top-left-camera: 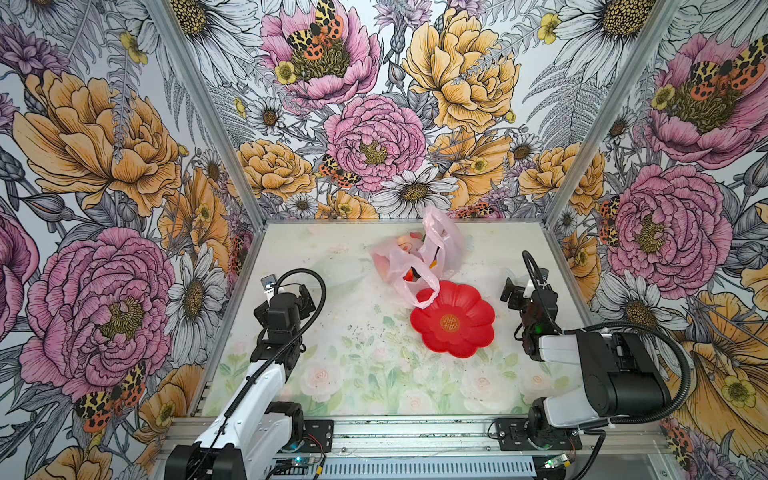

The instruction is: Place the fruits into the plastic bag

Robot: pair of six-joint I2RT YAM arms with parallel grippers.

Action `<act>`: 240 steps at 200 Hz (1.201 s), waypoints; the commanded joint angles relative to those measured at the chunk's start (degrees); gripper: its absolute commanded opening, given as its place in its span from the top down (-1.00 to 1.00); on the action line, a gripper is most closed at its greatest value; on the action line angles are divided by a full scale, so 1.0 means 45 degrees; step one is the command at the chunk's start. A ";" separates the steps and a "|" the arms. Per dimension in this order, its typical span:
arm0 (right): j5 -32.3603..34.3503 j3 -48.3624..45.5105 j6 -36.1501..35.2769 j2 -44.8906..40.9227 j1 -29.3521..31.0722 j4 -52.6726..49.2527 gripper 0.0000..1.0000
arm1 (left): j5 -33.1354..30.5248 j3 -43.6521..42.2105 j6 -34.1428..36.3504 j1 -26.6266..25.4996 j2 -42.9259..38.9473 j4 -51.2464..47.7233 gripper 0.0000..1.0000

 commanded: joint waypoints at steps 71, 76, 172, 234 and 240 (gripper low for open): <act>-0.1836 0.0937 -0.0803 0.0334 -0.0006 -0.0484 -0.99 | -0.0104 0.1181 0.1220 0.0540 0.5620 0.5171 -0.97; -0.1848 0.0937 -0.0801 0.0344 -0.0001 -0.0462 -0.99 | 0.0082 0.1430 0.1419 0.0540 0.5972 0.5298 -0.98; -0.1834 0.0949 -0.0800 0.0348 0.0007 -0.0485 -0.99 | 0.3579 -0.0613 0.2654 0.0761 0.7925 1.1895 -0.98; -0.1848 0.0941 -0.0818 0.0348 -0.0004 -0.0477 -0.99 | 0.2534 -0.0437 0.2439 0.0635 0.7819 1.1388 -0.97; -0.1834 0.0938 -0.0818 0.0358 -0.0006 -0.0488 -0.99 | 0.2540 -0.0432 0.2425 0.0629 0.7807 1.1350 -0.98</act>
